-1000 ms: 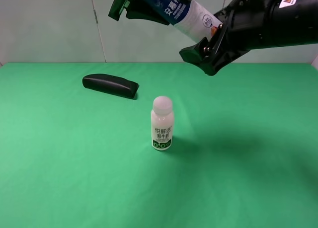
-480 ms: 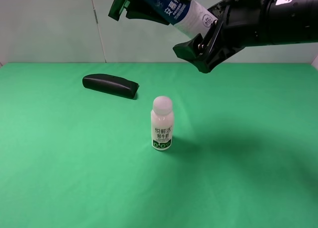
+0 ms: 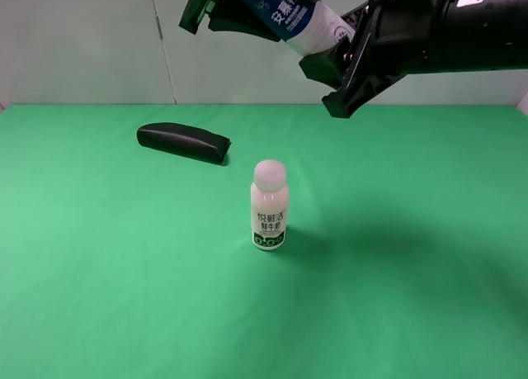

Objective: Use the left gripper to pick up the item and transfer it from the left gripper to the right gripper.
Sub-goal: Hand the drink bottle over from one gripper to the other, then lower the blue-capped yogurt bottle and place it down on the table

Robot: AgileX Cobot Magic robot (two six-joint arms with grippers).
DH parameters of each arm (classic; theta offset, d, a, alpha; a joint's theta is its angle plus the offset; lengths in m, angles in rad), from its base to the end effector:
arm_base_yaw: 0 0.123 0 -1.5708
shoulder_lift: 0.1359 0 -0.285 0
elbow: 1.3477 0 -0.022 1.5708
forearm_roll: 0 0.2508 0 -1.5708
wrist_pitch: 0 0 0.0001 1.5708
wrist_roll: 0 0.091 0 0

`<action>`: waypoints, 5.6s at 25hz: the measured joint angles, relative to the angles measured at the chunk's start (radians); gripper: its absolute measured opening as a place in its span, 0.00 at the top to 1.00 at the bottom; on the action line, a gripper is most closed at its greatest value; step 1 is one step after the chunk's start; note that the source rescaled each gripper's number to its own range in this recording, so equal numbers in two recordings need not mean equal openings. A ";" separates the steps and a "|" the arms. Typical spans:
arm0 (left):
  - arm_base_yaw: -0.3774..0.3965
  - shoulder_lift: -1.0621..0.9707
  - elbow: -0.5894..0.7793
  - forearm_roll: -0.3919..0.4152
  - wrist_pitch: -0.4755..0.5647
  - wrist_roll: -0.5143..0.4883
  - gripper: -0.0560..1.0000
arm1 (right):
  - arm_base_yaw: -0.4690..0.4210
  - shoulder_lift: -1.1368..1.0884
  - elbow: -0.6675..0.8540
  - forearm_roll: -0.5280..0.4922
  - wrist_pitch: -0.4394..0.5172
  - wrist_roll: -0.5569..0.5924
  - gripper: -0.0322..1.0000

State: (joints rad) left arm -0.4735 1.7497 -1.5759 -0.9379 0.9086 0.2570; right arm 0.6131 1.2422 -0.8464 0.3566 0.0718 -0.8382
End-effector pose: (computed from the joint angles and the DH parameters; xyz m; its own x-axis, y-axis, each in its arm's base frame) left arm 0.3225 -0.2303 0.3471 -0.8692 0.0755 -0.4886 0.4431 0.5573 -0.7022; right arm 0.2241 0.1605 0.3140 0.0097 -0.5602 -0.8283 -0.6657 0.6144 -0.4234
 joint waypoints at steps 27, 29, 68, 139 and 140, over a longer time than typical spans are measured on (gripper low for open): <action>0.000 -0.002 0.000 -0.029 -0.045 -0.005 0.06 | 0.000 0.007 0.000 0.008 0.000 0.018 0.97; 0.000 -0.007 0.000 -0.029 -0.045 -0.005 0.06 | 0.000 0.007 0.000 0.008 0.000 0.018 0.97; 0.218 -0.579 0.000 0.658 0.261 -0.122 0.07 | 0.000 0.007 0.000 0.008 0.000 0.090 0.97; 0.471 -1.753 1.081 0.959 0.160 -0.304 0.14 | -0.068 0.007 0.000 0.012 0.234 0.279 0.97; 0.486 -1.753 1.081 0.959 0.160 -0.304 0.14 | -0.091 0.007 0.000 0.012 0.249 0.293 0.97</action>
State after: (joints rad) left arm 0.0123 -0.0034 -0.4954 0.0214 1.0687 -0.0474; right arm 0.5224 1.2489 -0.8464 0.3683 0.3209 -0.5449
